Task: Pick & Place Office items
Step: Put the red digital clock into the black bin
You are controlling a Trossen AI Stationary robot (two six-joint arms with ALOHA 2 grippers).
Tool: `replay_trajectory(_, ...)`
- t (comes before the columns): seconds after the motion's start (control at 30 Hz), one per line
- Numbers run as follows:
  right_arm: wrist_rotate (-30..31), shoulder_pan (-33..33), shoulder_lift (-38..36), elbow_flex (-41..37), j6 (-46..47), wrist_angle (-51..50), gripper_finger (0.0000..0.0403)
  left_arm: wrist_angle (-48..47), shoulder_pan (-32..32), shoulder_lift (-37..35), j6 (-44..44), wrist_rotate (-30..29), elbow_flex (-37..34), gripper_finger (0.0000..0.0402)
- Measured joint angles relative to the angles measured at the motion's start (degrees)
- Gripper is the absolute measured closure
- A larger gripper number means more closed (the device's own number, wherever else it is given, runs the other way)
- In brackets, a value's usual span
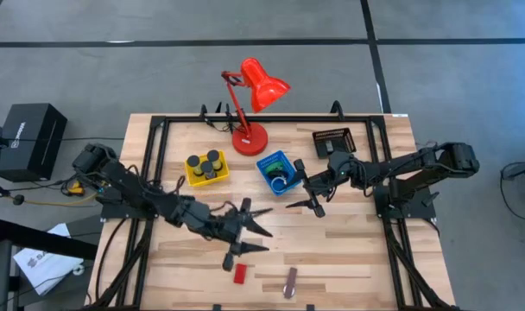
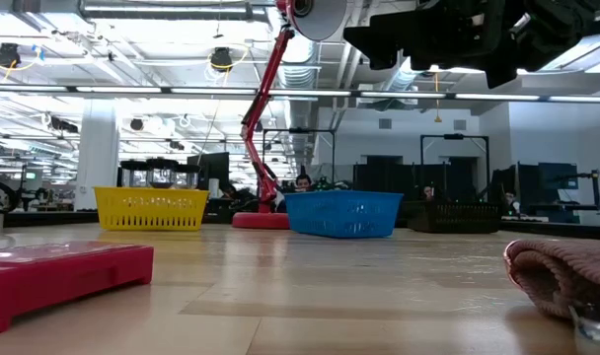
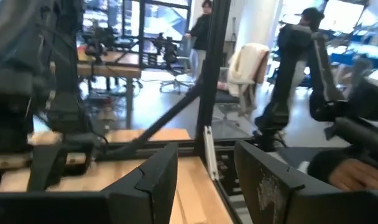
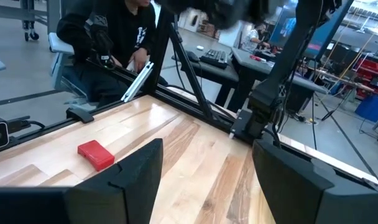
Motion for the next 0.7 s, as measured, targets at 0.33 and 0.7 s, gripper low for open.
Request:
replay_trajectory(0.33, 0.0, 0.0, 0.0, 0.0, 0.0, -0.4, 0.0163, -34.4, -3.9, 7.8, -8.4, -9.7, 20.1, 0.0247)
replay_trajectory(0.7, 0.0, -0.2, 0.0, 0.0, 0.0, -1.5, 0.0163, -49.3, -5.8, 8.5, -55.4, 7.2, 12.4, 0.0247)
